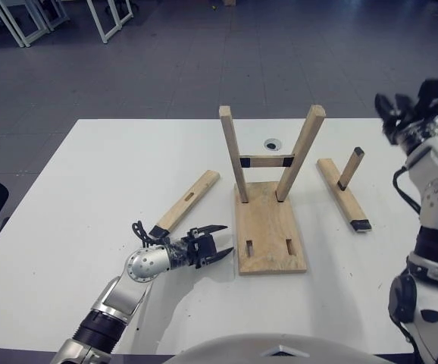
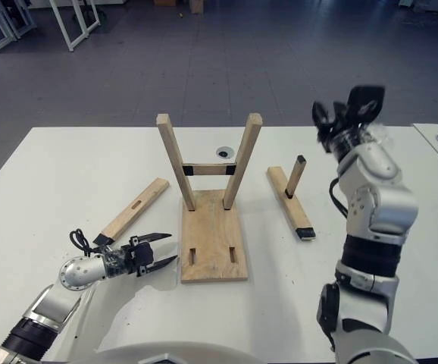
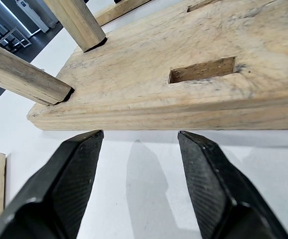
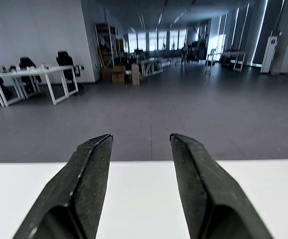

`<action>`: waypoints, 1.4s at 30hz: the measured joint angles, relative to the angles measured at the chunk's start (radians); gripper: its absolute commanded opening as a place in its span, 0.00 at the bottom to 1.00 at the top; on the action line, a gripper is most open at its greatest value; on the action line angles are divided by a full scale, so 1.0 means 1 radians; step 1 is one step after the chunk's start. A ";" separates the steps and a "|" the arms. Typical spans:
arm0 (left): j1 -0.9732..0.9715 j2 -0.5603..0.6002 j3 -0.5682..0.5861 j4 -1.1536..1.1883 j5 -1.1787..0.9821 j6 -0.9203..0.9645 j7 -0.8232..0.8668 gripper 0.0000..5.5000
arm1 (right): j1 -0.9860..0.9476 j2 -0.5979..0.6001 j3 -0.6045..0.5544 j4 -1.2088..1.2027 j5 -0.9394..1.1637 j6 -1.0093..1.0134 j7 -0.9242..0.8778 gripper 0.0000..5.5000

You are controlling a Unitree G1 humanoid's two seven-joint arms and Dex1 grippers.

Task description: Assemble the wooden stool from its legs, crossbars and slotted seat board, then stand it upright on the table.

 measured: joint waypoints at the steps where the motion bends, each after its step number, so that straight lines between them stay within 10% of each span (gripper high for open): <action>1: 0.000 -0.001 0.000 0.002 0.000 0.000 0.001 0.50 | -0.035 0.001 0.000 0.039 -0.001 -0.027 0.002 0.38; 17: -0.019 -0.009 0.000 0.040 0.000 -0.008 0.007 0.50 | -0.099 0.052 0.171 0.671 -0.175 -0.342 0.124 0.38; 31: 0.002 -0.016 0.018 0.035 0.000 -0.014 0.036 0.50 | -0.010 0.012 -0.015 0.123 -0.007 -0.159 0.077 0.38; 42: 0.034 -0.016 0.033 0.013 -0.001 -0.015 0.053 0.50 | 0.559 0.007 -0.027 -0.211 0.041 0.049 0.113 0.38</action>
